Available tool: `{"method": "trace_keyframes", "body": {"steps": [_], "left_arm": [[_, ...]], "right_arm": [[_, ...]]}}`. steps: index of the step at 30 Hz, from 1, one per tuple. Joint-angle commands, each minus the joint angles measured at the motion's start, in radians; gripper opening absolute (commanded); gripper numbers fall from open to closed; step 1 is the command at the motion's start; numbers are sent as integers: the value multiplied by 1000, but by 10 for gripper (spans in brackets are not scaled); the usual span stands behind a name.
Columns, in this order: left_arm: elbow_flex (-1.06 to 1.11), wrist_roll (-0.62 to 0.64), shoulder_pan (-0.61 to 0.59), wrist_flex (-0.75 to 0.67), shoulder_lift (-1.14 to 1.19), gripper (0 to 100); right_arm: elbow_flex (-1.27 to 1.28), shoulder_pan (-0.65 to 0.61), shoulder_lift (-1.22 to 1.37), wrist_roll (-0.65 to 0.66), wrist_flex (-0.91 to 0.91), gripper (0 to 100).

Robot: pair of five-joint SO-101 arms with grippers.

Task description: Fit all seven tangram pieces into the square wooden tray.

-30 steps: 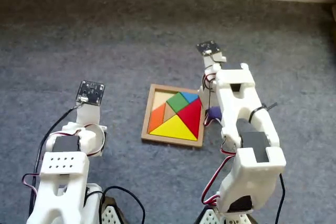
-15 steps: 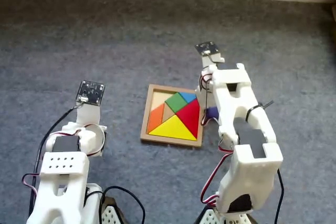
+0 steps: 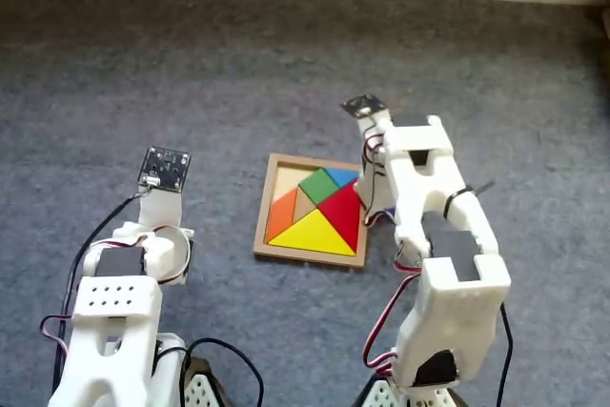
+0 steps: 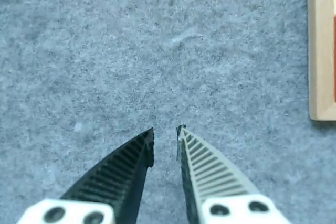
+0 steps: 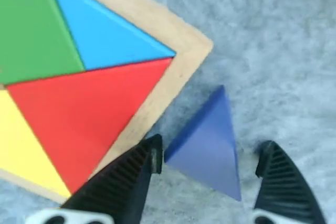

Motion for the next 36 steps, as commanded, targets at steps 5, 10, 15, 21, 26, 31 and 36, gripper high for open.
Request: {"method": "trace_keyframes", "body": {"steps": [5,10,15,21,26,31,36], "left_arm": [[-4,-9,-16,-15,-15,95],[-4,-9,-16,-15,-15,95],[-4,-9,-16,-15,-15,95],[-4,-9,-16,-15,-15,95],[-4,-9,-16,-15,-15,95],[-4,-9,-16,-15,-15,95],[-4,-9,-16,-14,-15,95]], "right_arm": [[-13,-39,-44,107,27,279],[58,-36,-44,149,-45,278],[91,1,-44,149,-87,252],[90,13,-45,143,-88,129],[90,15,-62,140,-73,123],[90,10,-188,95,-12,123],[90,-16,-360,-83,-8,123]]}}
